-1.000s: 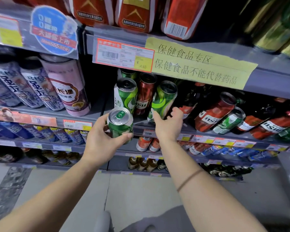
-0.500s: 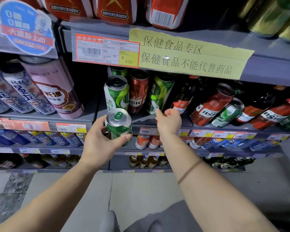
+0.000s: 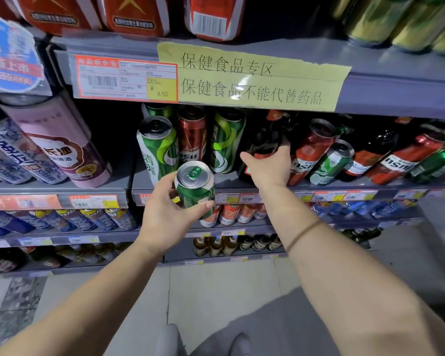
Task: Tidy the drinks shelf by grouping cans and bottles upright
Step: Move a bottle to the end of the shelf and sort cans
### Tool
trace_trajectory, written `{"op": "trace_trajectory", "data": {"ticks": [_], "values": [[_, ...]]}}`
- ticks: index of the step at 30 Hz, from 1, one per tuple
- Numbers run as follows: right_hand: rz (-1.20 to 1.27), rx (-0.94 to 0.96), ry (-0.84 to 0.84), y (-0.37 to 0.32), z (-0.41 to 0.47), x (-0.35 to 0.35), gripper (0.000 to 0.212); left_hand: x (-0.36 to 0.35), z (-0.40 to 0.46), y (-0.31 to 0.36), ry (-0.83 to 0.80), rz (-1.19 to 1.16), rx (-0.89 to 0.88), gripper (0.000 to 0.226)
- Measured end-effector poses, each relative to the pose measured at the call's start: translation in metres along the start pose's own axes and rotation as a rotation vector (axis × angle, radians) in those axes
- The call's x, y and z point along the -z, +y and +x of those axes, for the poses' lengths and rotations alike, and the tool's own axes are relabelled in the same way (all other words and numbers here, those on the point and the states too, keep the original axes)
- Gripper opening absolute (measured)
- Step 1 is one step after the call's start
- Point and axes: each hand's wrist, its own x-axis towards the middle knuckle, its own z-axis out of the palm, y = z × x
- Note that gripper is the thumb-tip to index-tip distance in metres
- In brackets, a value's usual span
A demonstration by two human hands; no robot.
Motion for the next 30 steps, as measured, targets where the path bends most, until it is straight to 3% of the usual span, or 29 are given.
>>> {"op": "trace_trajectory", "data": {"ticks": [7,11,15,23,30], "values": [[0.236,0.134,0.053,0.024,-0.052,0.040,0.062,-0.018,0.001,0.025,-0.072,-0.005,-0.075,0.066],[0.376,0.113,0.053,0.032,-0.059,0.081,0.072,-0.044,-0.006,0.043,-0.110,-0.014,-0.122,0.065],[0.473,0.089,0.057,0.051,-0.055,0.140,0.070,-0.091,-0.016,0.070,-0.164,0.032,-0.188,0.065],[0.492,0.099,0.198,0.136,-0.009,0.344,0.055,-0.288,-0.062,0.148,-0.290,-0.006,-0.279,0.061],[0.384,0.066,0.300,0.206,0.047,0.509,0.068,-0.454,-0.094,0.213,-0.369,-0.109,-0.276,0.062]]}}
